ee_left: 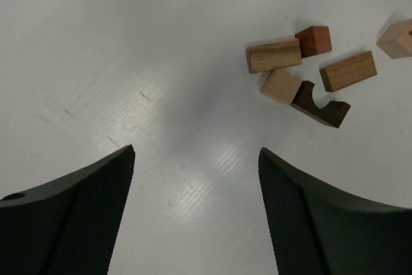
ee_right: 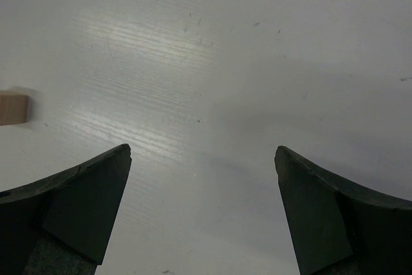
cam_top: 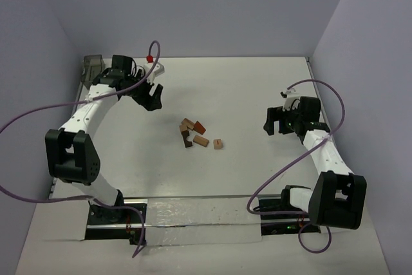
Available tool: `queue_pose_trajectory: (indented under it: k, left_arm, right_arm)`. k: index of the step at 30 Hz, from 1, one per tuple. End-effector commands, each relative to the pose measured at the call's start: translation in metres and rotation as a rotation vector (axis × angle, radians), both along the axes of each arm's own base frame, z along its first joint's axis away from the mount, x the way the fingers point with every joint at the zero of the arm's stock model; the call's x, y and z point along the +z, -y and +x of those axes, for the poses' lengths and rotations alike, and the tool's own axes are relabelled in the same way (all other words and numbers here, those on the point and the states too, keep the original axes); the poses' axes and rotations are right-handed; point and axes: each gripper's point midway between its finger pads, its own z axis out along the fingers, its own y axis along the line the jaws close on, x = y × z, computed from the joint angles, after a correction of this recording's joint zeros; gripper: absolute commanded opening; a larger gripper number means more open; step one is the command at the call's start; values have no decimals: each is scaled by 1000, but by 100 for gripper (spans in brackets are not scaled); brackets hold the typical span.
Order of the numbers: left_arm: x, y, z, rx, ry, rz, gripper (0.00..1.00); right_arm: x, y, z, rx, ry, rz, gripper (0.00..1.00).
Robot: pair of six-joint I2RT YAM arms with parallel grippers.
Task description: Build the wood block tower
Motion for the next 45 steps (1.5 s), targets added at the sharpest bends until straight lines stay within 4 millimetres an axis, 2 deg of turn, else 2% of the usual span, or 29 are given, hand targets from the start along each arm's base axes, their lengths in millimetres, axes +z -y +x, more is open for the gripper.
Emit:
queue_pose_trajectory:
  k: [1, 3, 8, 13, 24, 35, 45]
  left_arm:
    - [5, 41, -5, -271, 35, 27, 80]
    - [-8, 60, -13, -342, 21, 67, 74]
    - [-39, 90, -27, -444, -18, 103, 68]
    - [-62, 93, -41, -511, 11, 142, 66]
    - [-98, 95, -43, -545, 8, 238, 64]
    - [-119, 101, -28, -544, 17, 283, 59]
    - [-129, 107, -37, -588, -3, 272, 57]
  right_arm:
    - [10, -2, 3, 39, 5, -1, 100]
    - [9, -3, 2, 47, 0, -2, 100]
    - [4, -5, -2, 81, -13, -2, 100]
    - [2, -9, -5, 121, -12, -9, 100]
    - [0, -9, -5, 110, -27, -3, 100]
    - [-1, -10, -4, 109, -34, 3, 100]
    - [-4, -7, -3, 101, -46, -3, 100]
